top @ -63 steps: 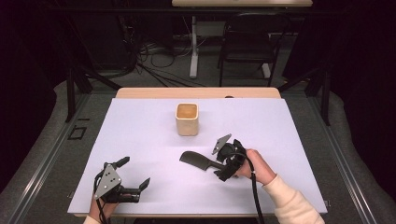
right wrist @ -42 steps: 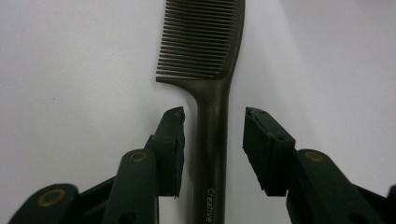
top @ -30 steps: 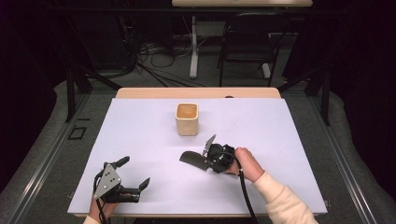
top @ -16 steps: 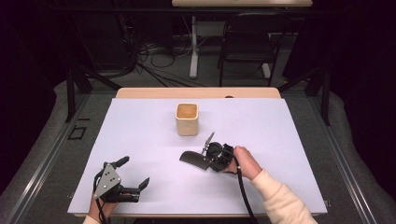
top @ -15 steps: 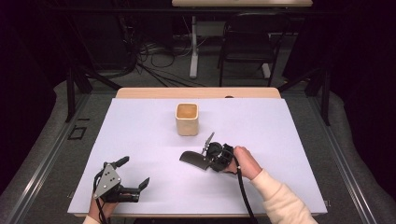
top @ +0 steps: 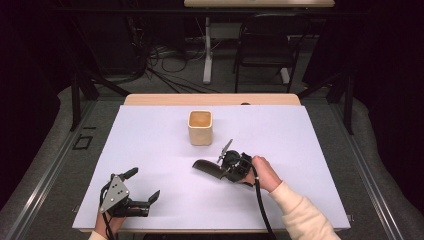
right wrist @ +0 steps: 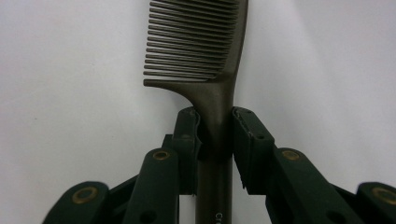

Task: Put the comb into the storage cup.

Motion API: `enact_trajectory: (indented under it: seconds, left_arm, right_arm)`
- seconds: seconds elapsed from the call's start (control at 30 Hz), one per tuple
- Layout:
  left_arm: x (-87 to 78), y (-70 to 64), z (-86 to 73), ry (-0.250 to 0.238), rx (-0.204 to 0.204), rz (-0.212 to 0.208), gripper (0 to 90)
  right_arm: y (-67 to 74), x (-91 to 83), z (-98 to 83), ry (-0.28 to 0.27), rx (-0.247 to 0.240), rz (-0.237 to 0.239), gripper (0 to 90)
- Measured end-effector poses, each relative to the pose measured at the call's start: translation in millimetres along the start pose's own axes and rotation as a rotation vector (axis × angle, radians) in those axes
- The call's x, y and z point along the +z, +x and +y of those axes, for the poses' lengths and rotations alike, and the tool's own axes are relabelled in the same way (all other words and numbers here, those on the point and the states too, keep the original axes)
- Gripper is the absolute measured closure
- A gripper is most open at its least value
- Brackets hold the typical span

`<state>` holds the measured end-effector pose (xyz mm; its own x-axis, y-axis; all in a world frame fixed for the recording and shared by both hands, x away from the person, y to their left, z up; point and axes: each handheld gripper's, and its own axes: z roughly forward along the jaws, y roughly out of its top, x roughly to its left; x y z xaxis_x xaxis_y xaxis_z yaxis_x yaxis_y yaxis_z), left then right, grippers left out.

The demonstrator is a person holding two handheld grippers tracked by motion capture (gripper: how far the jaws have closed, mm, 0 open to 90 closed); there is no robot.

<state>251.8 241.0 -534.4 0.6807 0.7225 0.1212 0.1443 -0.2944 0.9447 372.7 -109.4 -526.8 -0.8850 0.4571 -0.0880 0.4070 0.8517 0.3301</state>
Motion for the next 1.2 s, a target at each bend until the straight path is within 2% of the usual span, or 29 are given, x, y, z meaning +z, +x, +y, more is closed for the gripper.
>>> enact_trajectory:
  seconds: [0.37,0.4,0.7,0.77,1.2]
  left_arm:
    - [-0.2,0.1,0.1,-0.001,0.000,0.002,0.2]
    - [-0.2,0.0,0.1,-0.001,0.000,0.002,0.2]
    - [-0.6,0.5,0.1,-0.004,-0.001,0.004,0.2]
    - [-0.3,0.5,0.0,-0.003,-0.002,0.004,0.2]
    - [-0.3,0.3,0.3,-0.005,-0.002,0.002,0.2]
  right_arm:
    - [1.8,-11.2,-2.8,-0.056,-0.006,0.014,72.0]
    - [0.9,-12.8,-4.4,-0.075,-0.003,0.017,72.0]
    - [-1.2,-20.8,-9.3,-0.110,0.016,0.009,72.1]
    - [-1.5,-24.7,-11.7,-0.135,0.029,0.006,72.0]
    - [-4.2,-39.5,-19.8,-0.208,0.043,-0.010,72.1]
